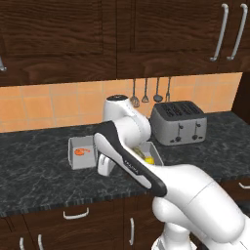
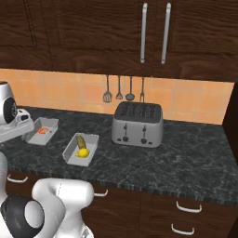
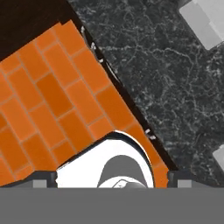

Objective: Take the meat container that has the shrimp and place it on the second highest rack of the freezer. Then take the vegetable container that has the potato and lemon and place it on the highest rack of the freezer.

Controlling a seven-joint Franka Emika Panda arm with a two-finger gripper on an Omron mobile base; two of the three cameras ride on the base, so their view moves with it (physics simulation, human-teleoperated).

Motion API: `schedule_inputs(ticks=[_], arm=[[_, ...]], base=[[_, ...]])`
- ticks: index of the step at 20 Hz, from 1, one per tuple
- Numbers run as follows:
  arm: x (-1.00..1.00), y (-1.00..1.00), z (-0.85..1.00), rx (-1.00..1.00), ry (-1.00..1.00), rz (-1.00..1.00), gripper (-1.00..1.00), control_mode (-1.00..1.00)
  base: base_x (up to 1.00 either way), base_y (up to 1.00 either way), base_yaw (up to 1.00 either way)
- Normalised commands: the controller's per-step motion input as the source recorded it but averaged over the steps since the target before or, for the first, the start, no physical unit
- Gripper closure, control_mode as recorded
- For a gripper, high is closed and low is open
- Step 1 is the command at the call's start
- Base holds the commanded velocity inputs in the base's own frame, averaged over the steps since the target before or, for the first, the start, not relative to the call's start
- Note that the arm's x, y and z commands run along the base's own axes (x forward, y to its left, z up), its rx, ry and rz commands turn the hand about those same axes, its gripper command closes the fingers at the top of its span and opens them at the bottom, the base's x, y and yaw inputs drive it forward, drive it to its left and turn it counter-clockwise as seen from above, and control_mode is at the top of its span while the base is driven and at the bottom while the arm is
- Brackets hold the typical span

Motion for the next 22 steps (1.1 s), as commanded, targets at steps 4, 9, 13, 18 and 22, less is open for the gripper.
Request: schedule_inputs(ticks=[4,9,13,18,22], arm=[[0.54,0.12,-0.31,0.0,0.0,0.08,-1.0,-1.0],[0.6,0.09,-0.04,0.0,-0.04,0.02,-1.0,-1.0],[0.18,0.45,-0.21,-0.11,-0.14,0.06,-1.0,-1.0],[0.43,0.21,-0.08,-0.02,-0.02,0.02,-1.0,-1.0],[0.45,0.01,-0.16,0.0,0.0,0.04,-1.0,-1.0]], base=[[0.0,0.0,0.0],[0.0,0.0,0.0],[0.0,0.0,0.0],[0.0,0.0,0.0],[0.0,0.0,0.0]])
